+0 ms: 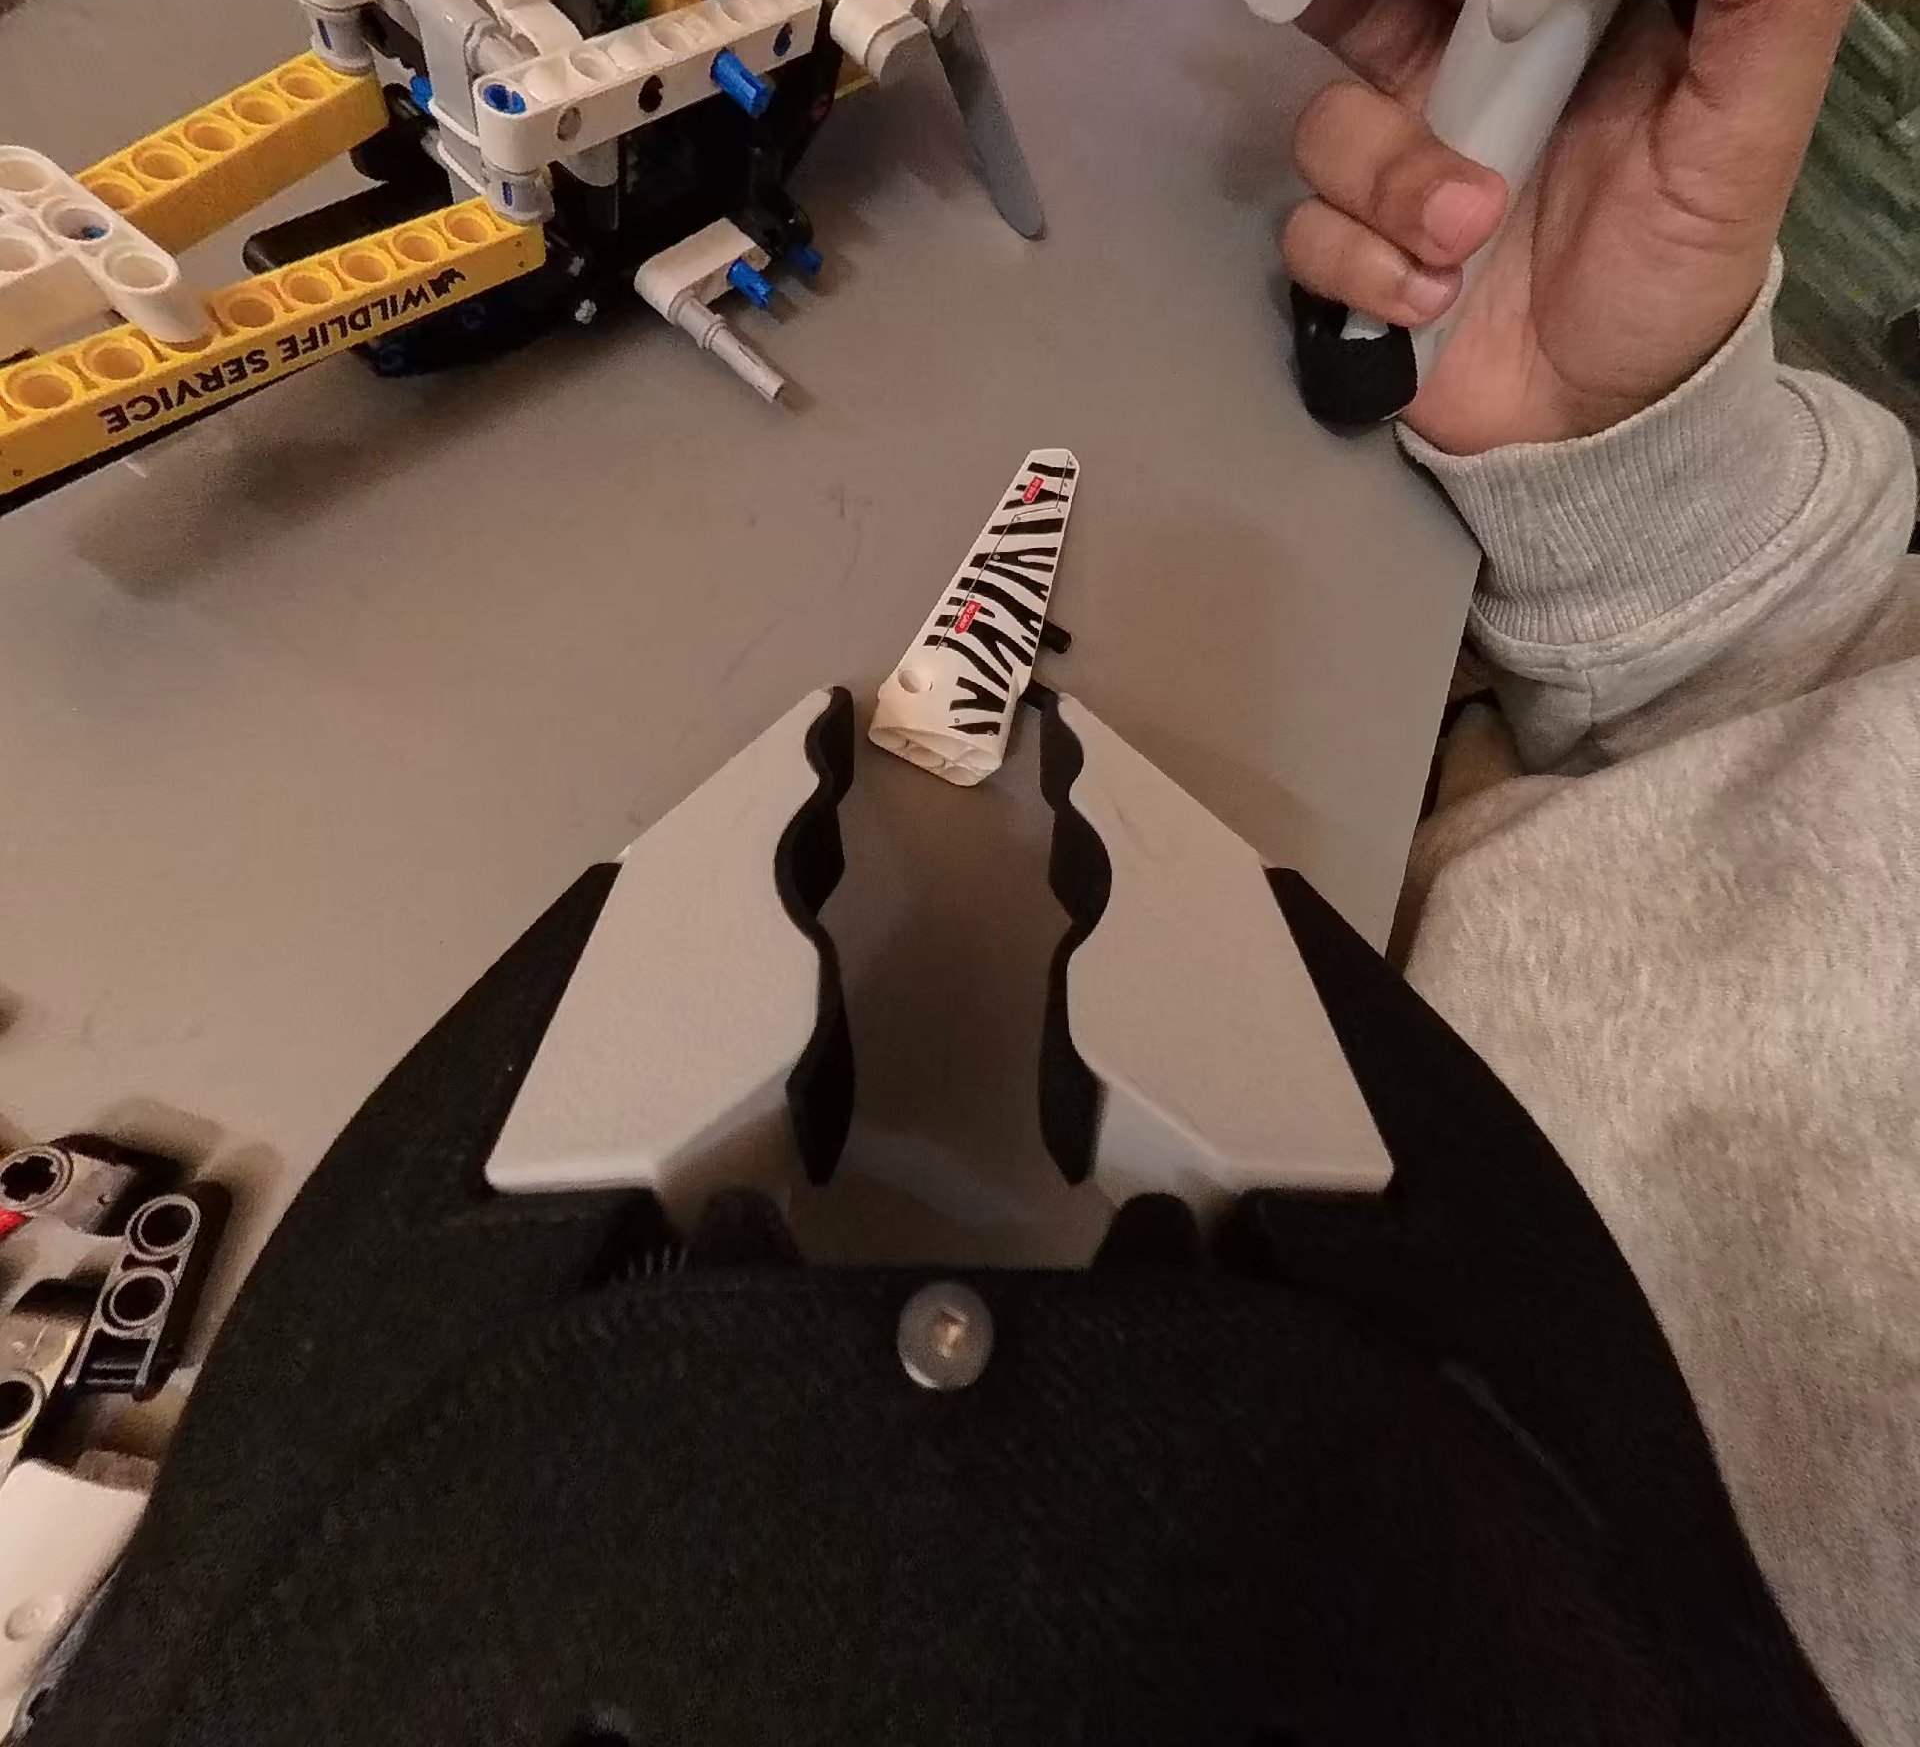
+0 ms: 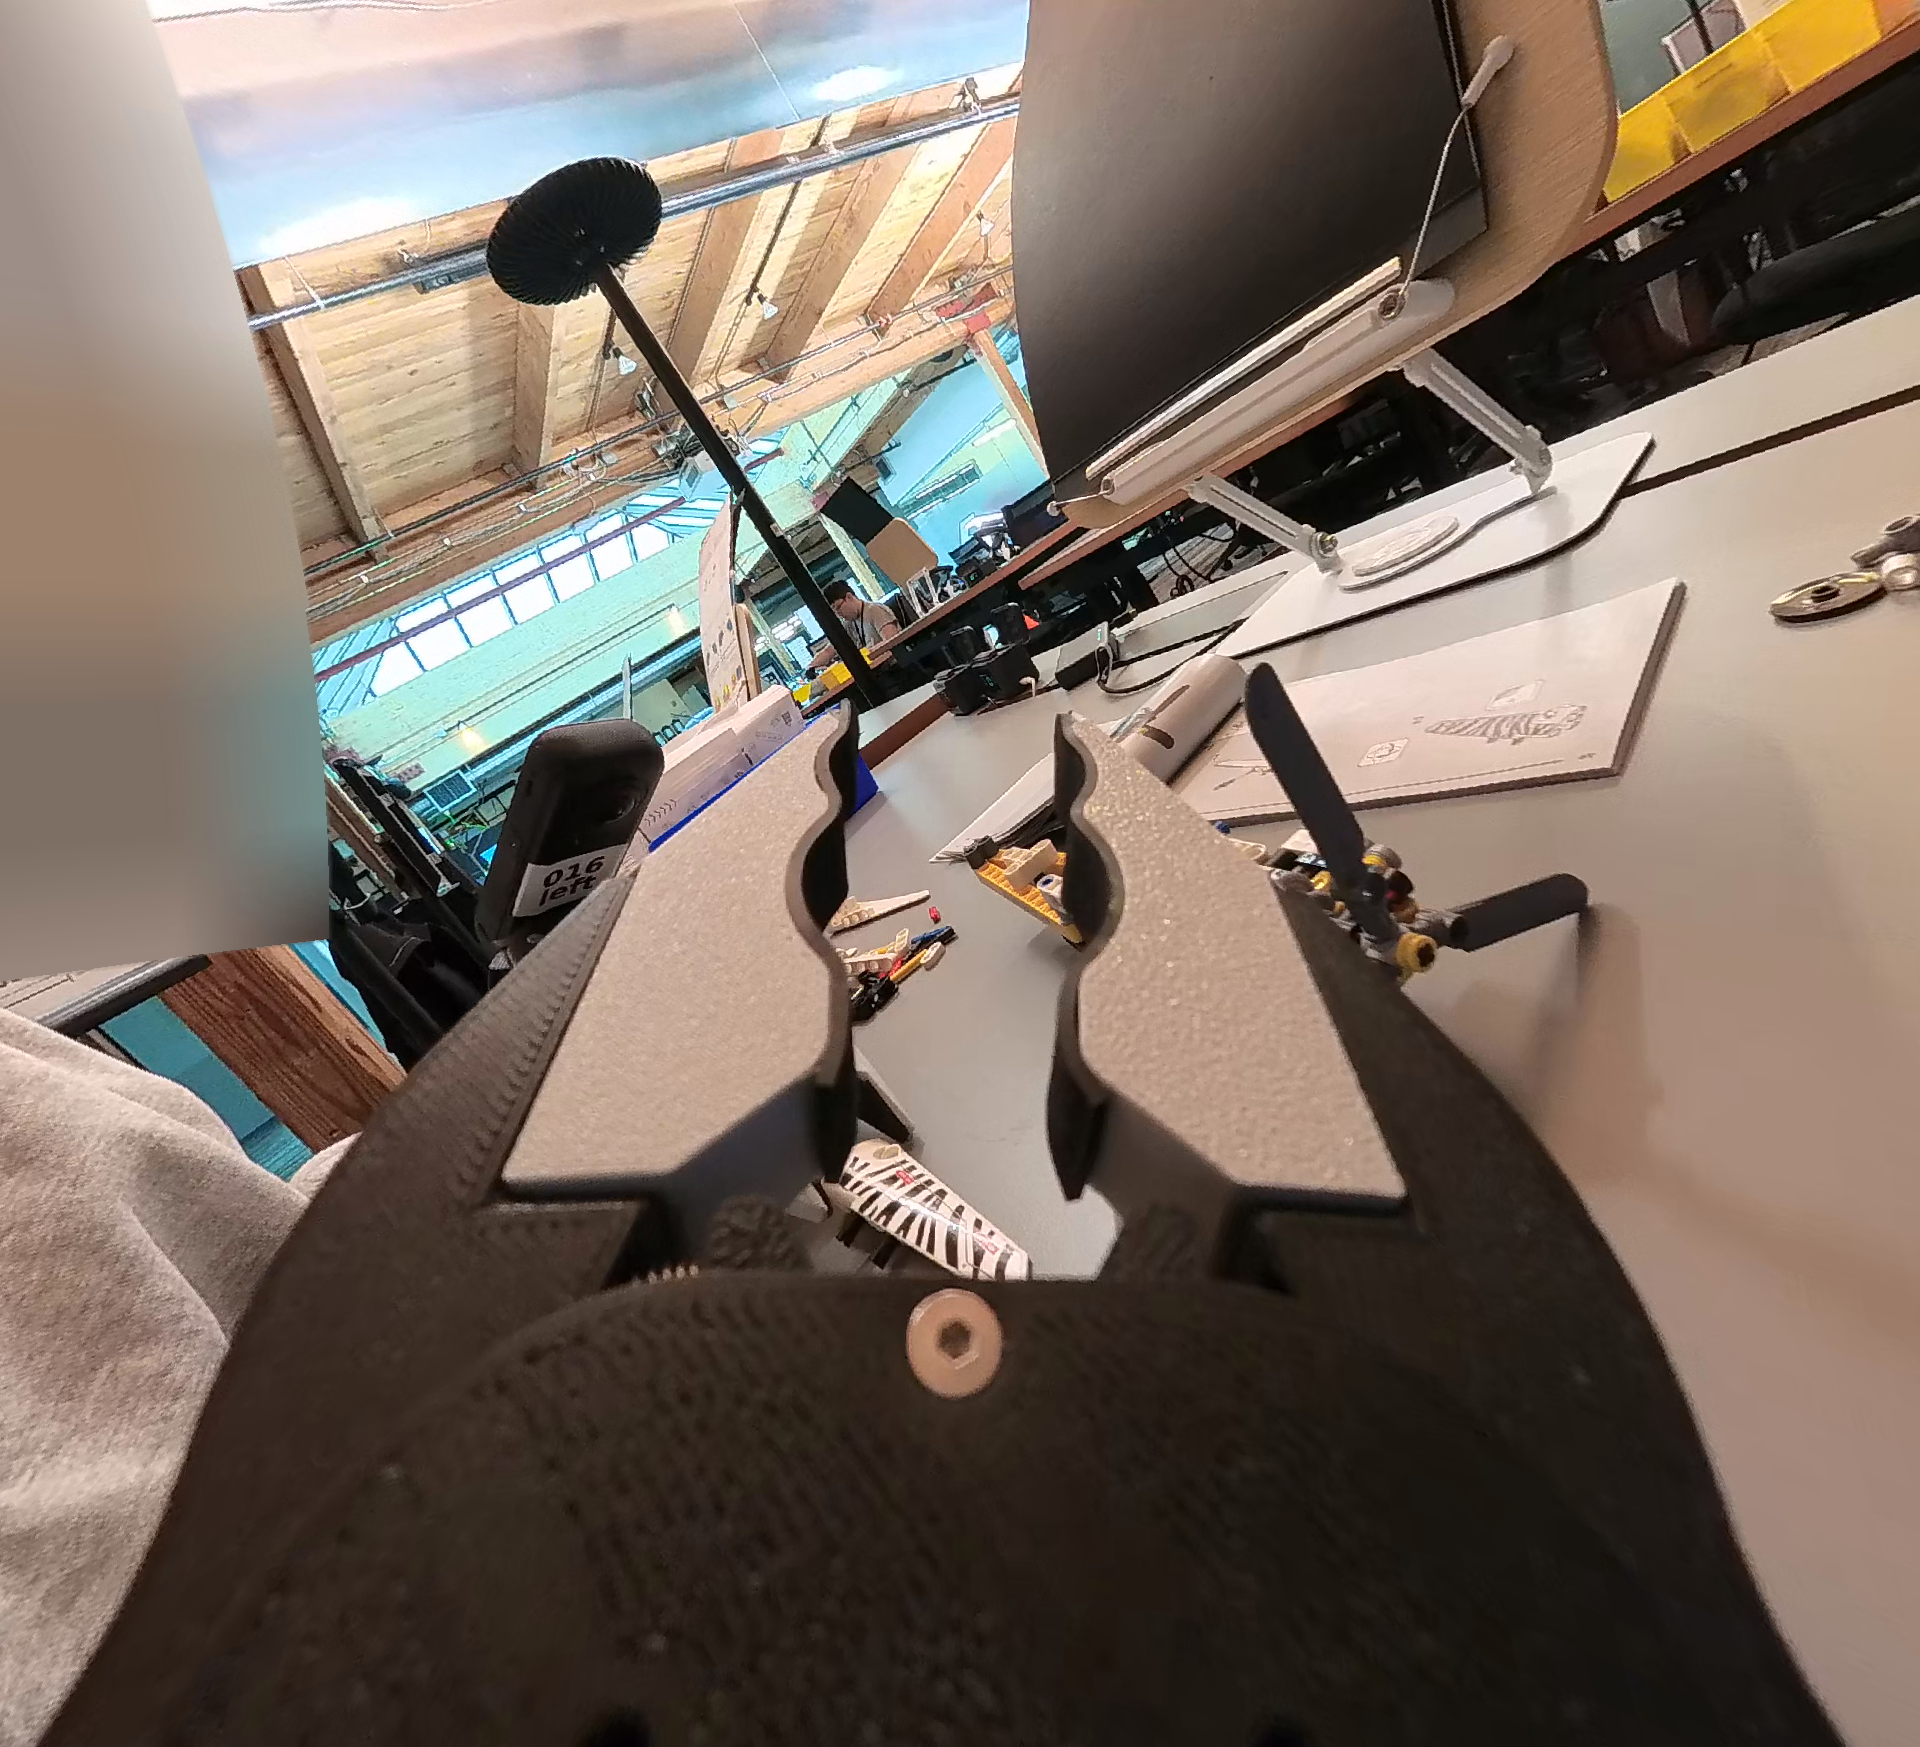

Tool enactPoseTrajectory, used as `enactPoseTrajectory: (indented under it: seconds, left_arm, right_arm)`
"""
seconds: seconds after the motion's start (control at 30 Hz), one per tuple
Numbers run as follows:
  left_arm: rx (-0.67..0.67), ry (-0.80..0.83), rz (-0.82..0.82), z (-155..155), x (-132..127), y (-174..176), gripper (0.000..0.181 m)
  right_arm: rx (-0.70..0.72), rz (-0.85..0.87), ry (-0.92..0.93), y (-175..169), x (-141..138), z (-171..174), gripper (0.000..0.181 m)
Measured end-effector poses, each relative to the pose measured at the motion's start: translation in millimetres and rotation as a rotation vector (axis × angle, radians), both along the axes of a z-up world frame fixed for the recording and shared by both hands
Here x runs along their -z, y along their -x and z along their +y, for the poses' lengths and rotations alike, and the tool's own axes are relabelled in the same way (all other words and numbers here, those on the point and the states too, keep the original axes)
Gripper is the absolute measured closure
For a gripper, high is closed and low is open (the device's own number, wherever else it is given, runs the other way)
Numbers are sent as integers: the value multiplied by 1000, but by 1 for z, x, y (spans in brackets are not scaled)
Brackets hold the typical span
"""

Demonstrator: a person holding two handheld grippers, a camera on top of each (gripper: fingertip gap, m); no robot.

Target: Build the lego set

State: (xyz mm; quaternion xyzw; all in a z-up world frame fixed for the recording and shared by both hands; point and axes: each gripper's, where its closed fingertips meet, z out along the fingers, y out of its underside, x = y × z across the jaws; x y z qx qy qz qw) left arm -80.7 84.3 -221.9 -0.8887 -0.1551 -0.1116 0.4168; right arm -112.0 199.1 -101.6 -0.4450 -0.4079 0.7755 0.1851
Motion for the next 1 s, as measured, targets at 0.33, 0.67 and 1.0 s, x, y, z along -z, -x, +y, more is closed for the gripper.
enactPoseTrajectory:
  seconds: [0.33, 0.67, 1.0]
  left_arm:
    - [-2, 7, 4, 0, 1, 0, 147]
    - [-2, 11, 4, 0, 2, 0, 151]
    - [4, 13, 3, 0, 2, -1, 153]
  right_arm:
    - [-1, 0, 1, 0, 0, 0, 146]
    - [-3, -1, 3, 0, 0, 0, 146]
    - [-3, -2, 3, 0, 0, 0, 146]
